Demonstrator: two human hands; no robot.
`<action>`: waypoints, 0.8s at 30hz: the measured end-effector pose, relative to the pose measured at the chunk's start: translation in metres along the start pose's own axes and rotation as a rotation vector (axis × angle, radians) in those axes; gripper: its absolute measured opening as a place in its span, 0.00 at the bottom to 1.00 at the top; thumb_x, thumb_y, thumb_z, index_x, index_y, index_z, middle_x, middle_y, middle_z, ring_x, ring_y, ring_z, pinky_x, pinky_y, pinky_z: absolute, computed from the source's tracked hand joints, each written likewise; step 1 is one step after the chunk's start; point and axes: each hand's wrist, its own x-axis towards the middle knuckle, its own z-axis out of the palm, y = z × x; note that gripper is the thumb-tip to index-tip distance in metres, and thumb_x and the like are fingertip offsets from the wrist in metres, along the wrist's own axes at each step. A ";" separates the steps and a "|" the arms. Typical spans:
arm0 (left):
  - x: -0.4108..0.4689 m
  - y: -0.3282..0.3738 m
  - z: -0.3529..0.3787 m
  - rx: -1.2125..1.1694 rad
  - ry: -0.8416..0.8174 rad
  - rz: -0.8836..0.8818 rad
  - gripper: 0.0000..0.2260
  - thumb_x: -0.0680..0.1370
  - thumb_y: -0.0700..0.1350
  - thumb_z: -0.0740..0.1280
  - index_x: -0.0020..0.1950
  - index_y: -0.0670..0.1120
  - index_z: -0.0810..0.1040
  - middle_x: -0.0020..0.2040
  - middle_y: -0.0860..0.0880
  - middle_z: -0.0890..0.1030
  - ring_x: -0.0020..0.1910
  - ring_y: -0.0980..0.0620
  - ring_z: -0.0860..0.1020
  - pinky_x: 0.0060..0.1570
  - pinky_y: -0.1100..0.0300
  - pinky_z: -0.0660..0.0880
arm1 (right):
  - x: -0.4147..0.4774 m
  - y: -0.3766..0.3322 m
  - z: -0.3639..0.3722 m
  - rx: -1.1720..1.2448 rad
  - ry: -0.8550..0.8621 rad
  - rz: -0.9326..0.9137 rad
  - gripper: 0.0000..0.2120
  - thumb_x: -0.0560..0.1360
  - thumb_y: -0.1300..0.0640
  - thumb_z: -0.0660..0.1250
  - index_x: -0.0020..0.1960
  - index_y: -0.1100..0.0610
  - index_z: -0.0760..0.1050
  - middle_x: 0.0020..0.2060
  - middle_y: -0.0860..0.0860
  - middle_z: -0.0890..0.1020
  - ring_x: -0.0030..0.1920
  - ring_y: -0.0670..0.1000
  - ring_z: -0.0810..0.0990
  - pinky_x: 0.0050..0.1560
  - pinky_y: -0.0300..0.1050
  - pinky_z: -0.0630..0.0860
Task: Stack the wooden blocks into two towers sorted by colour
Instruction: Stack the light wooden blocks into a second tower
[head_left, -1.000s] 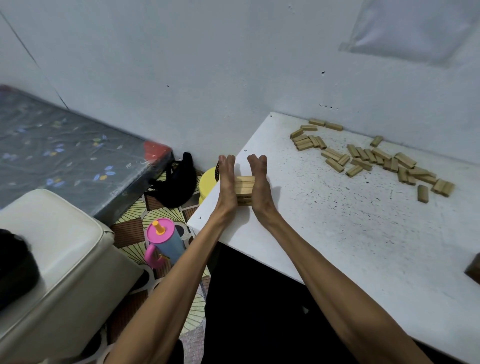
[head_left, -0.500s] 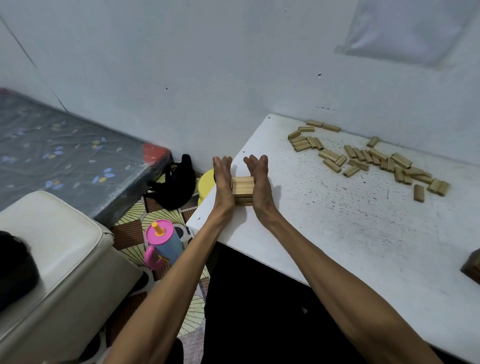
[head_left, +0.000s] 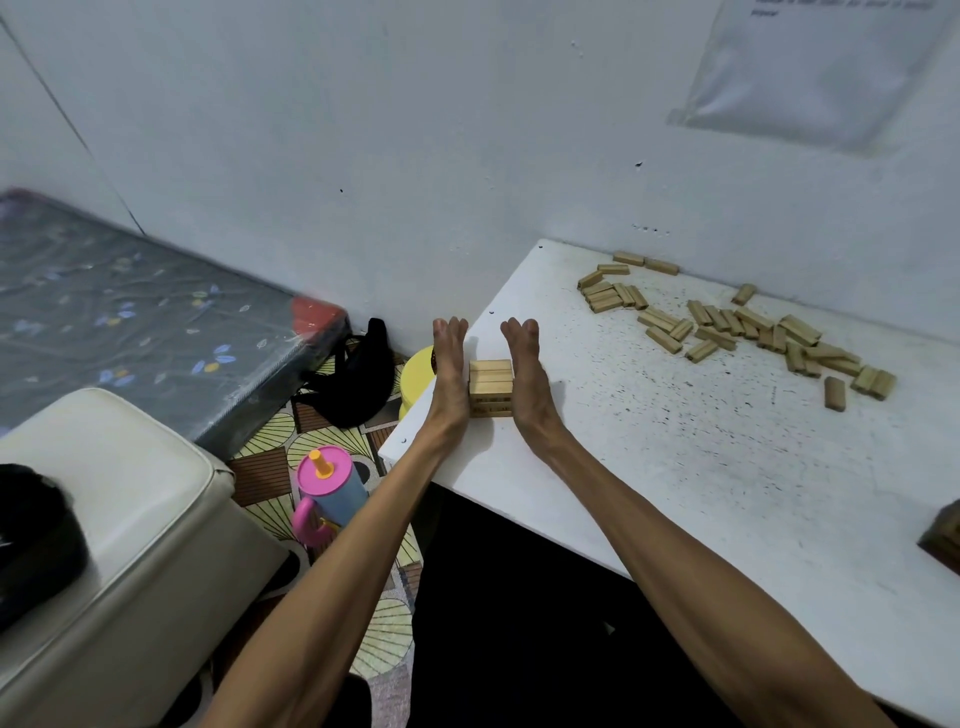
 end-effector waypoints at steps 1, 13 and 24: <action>0.001 0.000 0.001 -0.006 0.000 -0.004 0.35 0.83 0.67 0.43 0.85 0.48 0.54 0.83 0.53 0.60 0.77 0.63 0.60 0.78 0.61 0.54 | 0.000 0.000 0.000 -0.005 -0.003 -0.001 0.32 0.85 0.36 0.41 0.83 0.50 0.57 0.81 0.44 0.62 0.80 0.41 0.58 0.80 0.43 0.51; 0.007 0.002 0.003 -0.051 0.016 0.006 0.32 0.86 0.64 0.43 0.85 0.48 0.54 0.84 0.52 0.60 0.81 0.59 0.57 0.75 0.64 0.55 | 0.002 -0.003 0.005 0.018 -0.010 -0.009 0.42 0.75 0.24 0.47 0.83 0.46 0.59 0.80 0.41 0.63 0.79 0.40 0.62 0.80 0.45 0.56; 0.008 0.002 0.000 -0.104 0.030 0.002 0.32 0.86 0.63 0.42 0.85 0.46 0.52 0.84 0.50 0.57 0.83 0.56 0.55 0.73 0.65 0.56 | 0.002 0.001 0.009 0.058 0.054 -0.016 0.37 0.81 0.29 0.46 0.83 0.50 0.59 0.81 0.44 0.63 0.78 0.40 0.61 0.80 0.43 0.55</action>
